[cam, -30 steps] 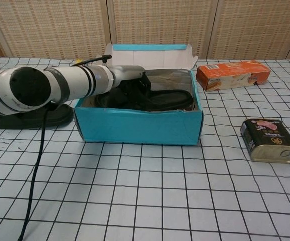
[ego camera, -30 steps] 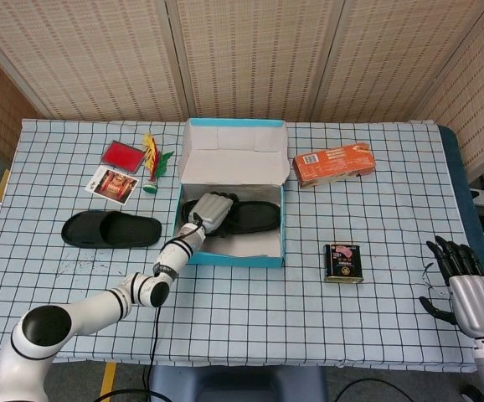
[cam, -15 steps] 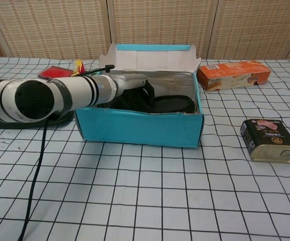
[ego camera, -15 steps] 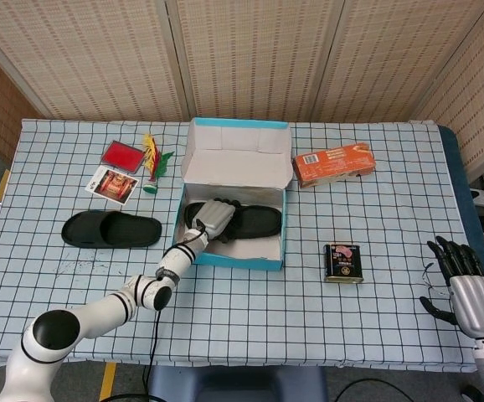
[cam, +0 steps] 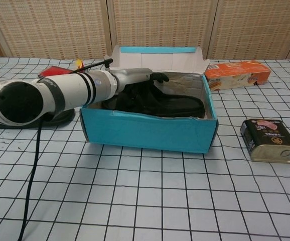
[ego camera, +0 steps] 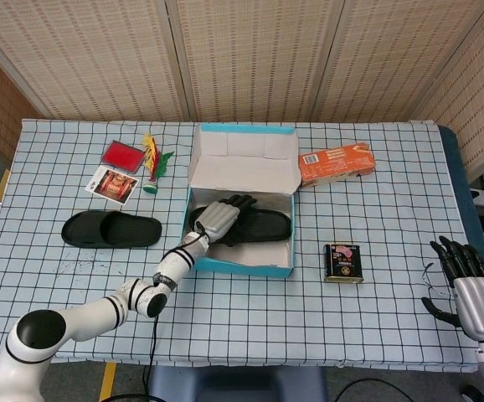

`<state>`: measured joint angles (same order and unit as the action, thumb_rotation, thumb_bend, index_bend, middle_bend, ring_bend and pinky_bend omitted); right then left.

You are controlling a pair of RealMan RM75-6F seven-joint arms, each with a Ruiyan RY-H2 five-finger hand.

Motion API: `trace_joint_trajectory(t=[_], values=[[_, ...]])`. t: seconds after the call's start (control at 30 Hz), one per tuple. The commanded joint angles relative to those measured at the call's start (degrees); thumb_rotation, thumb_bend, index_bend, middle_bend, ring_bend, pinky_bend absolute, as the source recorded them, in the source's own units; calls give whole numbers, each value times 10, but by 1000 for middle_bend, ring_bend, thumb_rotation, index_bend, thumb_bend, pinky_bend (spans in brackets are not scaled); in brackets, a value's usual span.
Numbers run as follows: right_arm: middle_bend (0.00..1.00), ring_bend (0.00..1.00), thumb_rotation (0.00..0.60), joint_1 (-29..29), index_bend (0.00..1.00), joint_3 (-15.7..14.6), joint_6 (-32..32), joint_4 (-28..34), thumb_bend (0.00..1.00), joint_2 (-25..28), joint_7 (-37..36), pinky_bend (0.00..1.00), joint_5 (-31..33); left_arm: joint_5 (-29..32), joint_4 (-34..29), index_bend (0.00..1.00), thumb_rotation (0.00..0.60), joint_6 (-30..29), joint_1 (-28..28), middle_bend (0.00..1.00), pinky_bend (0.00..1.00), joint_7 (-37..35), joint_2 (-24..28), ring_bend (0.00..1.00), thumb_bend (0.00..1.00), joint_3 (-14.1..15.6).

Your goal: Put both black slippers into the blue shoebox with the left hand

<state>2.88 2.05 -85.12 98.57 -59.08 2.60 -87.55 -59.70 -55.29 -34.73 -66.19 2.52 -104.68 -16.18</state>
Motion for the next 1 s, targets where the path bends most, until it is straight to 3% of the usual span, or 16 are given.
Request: trace_joint_trajectory(t=[0.03, 0.23, 0.67, 0.77, 1.0], values=[[0, 0, 600, -1, 0, 0, -1, 0, 117, 1, -2, 0, -2, -10, -33, 0, 600, -15, 8, 0, 170, -14, 14, 0, 419, -8], [0, 0, 599, -2, 0, -2, -4, 1, 117, 3, -6, 0, -9, -13, -91, 0, 600, -23, 19, 0, 147, -33, 53, 0, 418, -23], [0, 0, 600, -4, 0, -4, -10, 2, 117, 3, -4, 0, -17, 23, -104, 0, 600, -5, 26, 0, 125, -3, 62, 0, 450, 0], [0, 0, 600, -5, 0, -5, -12, 2, 117, 4, -5, 0, -19, 25, -114, 0, 600, -11, 30, 0, 121, -8, 67, 0, 395, -3], [0, 0, 600, -7, 0, -7, -16, 2, 117, 6, -10, 0, -25, -27, -161, 0, 600, -93, 50, 0, 100, -25, 91, 0, 369, -23]])
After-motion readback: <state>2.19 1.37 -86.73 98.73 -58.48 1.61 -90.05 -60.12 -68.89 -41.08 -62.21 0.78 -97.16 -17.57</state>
